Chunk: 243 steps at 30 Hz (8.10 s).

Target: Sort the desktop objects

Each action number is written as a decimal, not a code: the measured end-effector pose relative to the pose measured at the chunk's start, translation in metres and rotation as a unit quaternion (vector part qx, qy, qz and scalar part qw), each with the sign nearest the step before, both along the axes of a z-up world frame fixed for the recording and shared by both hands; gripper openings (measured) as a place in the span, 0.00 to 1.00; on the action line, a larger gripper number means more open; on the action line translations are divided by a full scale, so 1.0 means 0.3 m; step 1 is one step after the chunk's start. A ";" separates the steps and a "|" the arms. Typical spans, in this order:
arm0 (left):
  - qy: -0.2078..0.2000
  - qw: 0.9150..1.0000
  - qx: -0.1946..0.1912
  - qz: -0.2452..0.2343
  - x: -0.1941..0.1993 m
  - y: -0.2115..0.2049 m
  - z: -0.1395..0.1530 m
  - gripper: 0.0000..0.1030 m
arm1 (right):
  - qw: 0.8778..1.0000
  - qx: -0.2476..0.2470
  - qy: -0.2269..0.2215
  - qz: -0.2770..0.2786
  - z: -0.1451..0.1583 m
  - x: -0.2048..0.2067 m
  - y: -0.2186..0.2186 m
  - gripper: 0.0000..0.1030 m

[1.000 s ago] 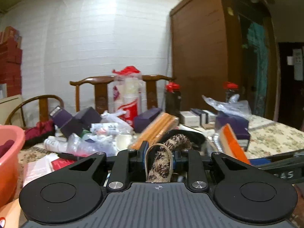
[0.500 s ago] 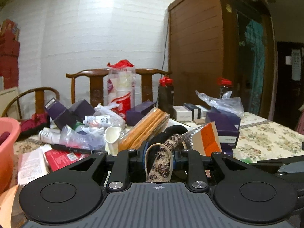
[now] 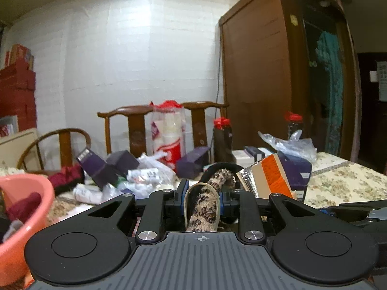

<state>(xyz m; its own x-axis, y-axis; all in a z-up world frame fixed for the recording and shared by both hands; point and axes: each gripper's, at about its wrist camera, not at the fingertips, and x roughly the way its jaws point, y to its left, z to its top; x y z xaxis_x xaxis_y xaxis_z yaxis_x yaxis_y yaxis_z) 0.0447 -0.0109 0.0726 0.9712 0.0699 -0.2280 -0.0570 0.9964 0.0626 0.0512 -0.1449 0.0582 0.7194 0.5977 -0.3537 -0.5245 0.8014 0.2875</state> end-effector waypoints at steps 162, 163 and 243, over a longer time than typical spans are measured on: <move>0.120 0.975 0.106 0.150 -0.254 0.400 -0.287 0.13 | 0.962 -0.006 0.070 0.264 -0.095 -0.006 0.281 0.83; 0.120 0.979 0.088 0.140 -0.259 0.398 -0.283 0.10 | 0.962 -0.008 0.067 0.263 -0.092 -0.003 0.280 0.83; 0.028 0.989 -0.130 0.058 -0.082 0.308 -0.262 0.40 | 0.990 -0.143 -0.001 0.019 -0.147 0.100 0.298 0.39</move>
